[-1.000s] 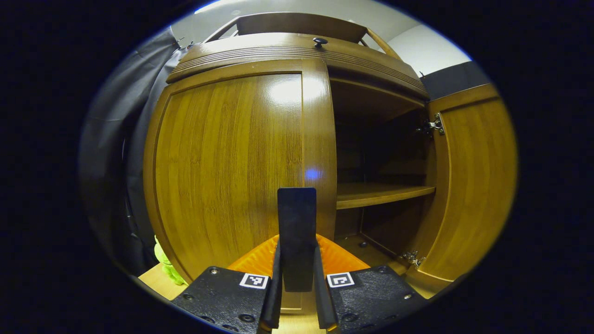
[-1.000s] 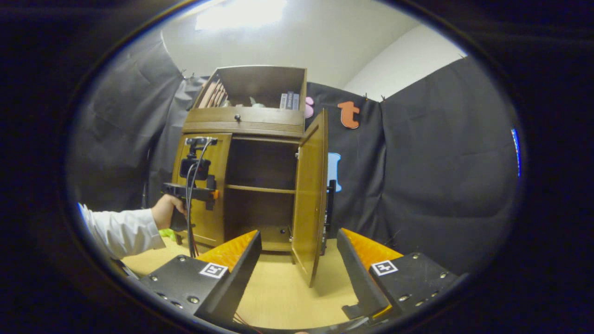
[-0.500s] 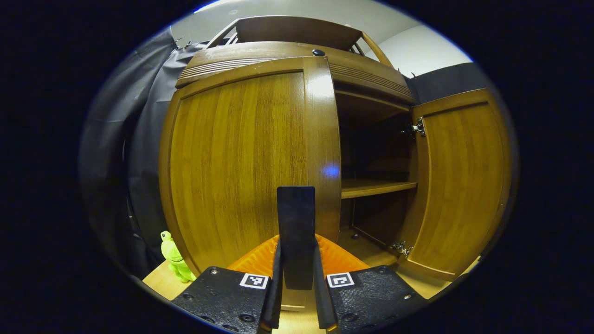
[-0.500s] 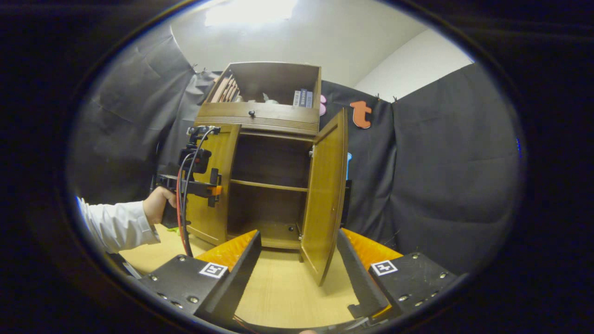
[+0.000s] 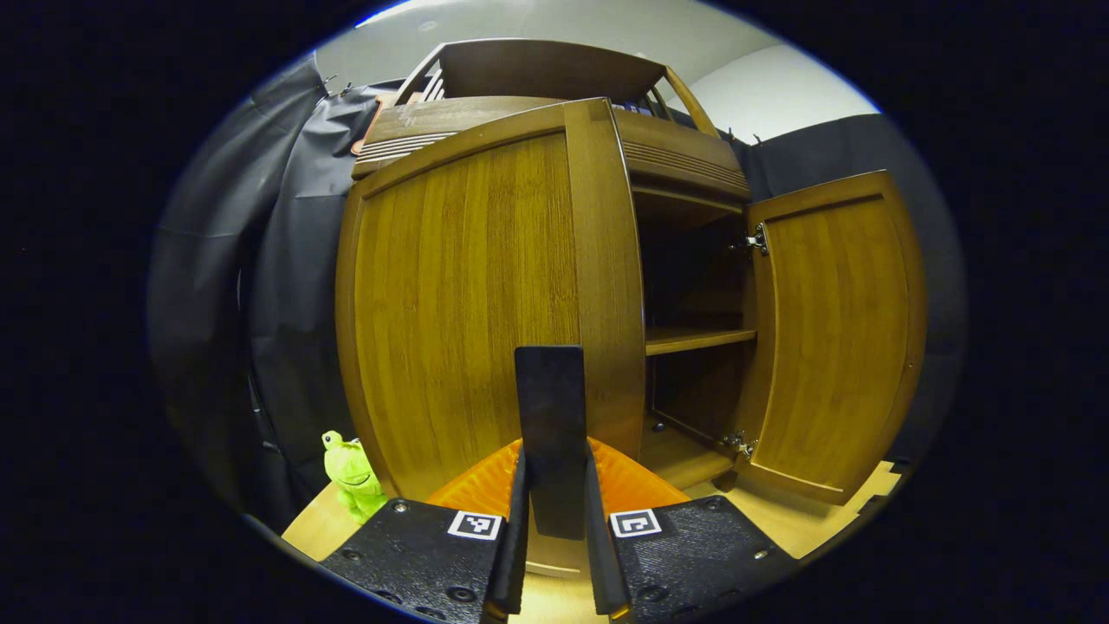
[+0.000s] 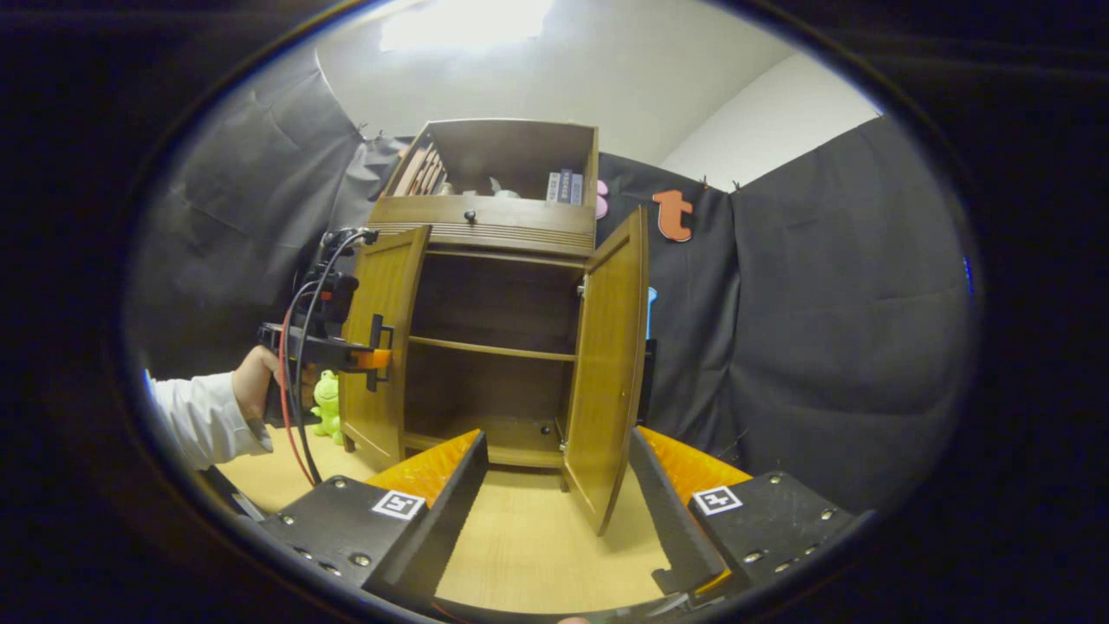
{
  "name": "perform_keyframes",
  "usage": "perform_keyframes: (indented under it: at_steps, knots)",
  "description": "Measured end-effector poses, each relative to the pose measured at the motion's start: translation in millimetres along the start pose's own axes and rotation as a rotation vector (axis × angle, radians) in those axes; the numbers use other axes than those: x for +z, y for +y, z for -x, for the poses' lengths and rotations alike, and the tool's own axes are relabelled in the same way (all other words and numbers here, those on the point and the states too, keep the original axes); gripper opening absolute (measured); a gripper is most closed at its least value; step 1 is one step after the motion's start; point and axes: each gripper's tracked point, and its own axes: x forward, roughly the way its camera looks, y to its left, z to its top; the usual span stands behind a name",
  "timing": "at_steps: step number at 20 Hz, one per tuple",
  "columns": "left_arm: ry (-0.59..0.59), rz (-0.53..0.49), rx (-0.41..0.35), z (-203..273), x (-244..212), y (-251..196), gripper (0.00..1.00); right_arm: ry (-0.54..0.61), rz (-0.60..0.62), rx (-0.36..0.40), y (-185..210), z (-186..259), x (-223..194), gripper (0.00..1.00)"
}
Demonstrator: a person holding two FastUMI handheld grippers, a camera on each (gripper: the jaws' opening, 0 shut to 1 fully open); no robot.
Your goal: Open the right door of the double-door shoe cabinet with the right hand, and open the left door with the left hand.
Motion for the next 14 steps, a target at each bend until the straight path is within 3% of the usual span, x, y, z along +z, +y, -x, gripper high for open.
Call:
perform_keyframes:
  at_steps: [13, 14]
  knots:
    - [-0.009, -0.033, 0.0, 55, 0, 32, 0.31, -0.01, 0.002, -0.052, -9, 1, 11, 0.94]
    - [-0.012, -0.034, 0.001, 59, 0, 35, 0.31, -0.008, 0.004, -0.055, -8, 2, 11, 0.99]
